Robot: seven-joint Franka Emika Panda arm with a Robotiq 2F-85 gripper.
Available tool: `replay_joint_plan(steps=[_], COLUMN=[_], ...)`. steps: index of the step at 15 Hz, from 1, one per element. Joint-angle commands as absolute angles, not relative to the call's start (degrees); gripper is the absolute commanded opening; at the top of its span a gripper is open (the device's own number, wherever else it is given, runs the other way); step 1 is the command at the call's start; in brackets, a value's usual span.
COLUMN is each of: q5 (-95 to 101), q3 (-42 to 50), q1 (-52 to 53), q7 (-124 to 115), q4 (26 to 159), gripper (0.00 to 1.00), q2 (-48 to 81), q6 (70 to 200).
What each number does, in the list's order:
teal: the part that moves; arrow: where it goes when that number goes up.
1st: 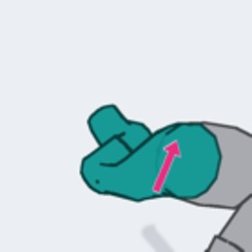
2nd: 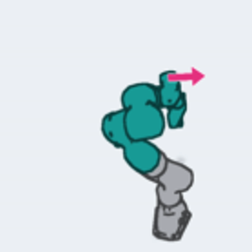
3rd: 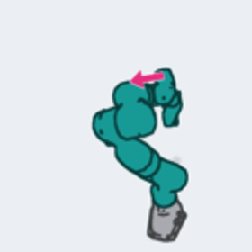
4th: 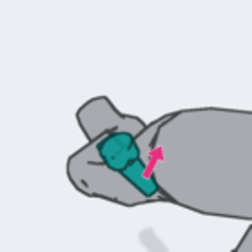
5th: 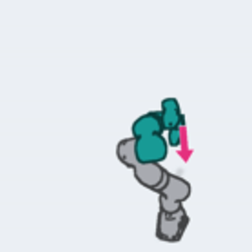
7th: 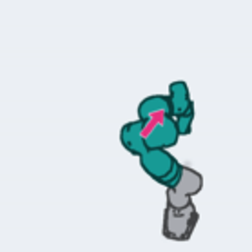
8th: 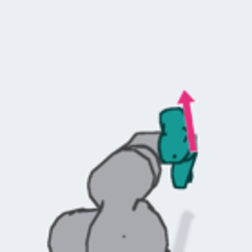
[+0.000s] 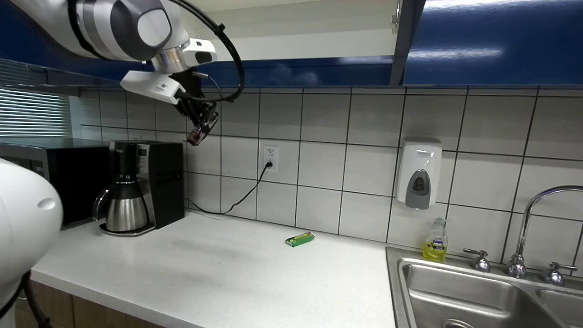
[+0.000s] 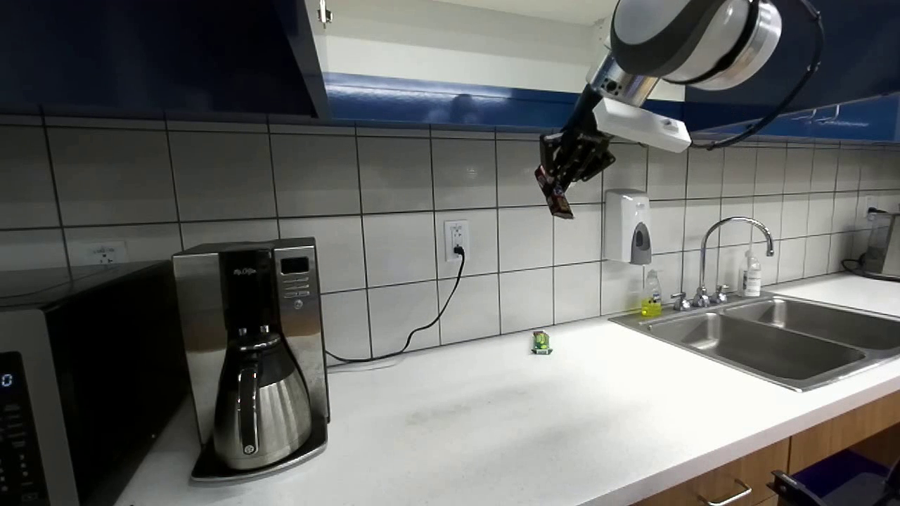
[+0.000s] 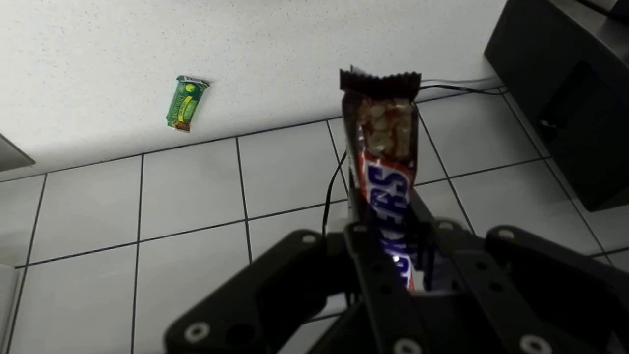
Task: Pick the candy bar and put it into the cupboard
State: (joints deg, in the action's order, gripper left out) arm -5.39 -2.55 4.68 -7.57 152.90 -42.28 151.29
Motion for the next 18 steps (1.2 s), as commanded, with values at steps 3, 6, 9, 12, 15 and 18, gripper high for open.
replay_joint_plan(steps=[3, 6, 9, 12, 15, 18], q5=[-6.2, -5.8, -5.3, -5.4, -5.2, -4.9], q3=[-4.9, -5.9, -6.5, -6.3, -6.0, -6.0], q1=[2.7, 1.6, 0.4, -0.4, -1.1, -1.7], q7=[-13.5, -16.2, -17.8, -18.3, -18.3, -18.9], q4=[142.7, 137.4, 132.2, 127.0, 121.5, 115.9], gripper=[0.05, 0.05, 0.05, 0.05, 0.05, 0.05], q2=[-44.4, -43.3, -41.5, -39.0, -35.7, -32.0], q6=[138.3, 134.5, 131.6, 130.1, 128.8, 127.3])
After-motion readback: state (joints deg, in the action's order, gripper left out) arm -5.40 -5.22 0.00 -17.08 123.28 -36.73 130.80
